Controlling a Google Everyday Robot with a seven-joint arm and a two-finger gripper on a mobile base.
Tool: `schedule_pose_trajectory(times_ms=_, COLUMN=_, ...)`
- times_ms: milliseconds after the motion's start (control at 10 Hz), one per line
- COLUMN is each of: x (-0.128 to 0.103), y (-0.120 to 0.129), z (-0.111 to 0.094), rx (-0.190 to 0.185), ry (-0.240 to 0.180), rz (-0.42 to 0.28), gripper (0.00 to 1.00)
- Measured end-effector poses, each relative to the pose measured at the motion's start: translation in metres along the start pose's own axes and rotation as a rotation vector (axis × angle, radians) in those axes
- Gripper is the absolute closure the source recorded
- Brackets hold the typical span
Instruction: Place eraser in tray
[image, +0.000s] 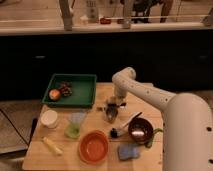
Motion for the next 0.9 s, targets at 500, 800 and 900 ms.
schedule_pose_trajectory(times_ms=500, x=-0.001, y=-0.003, z=-0.013, rx=0.027, ry=0.018, rz=0.001, gripper=1.00)
schedule_pose_trajectory(times_ms=800, x=0.004, y=-0.007, z=-0.035, rx=0.075, ry=0.029, rz=0.008, gripper=1.00)
schedule_pose_trajectory(times_ms=900, x=0.005, y=-0.009, z=-0.044, rx=0.090, ry=0.032, rz=0.007, gripper=1.00)
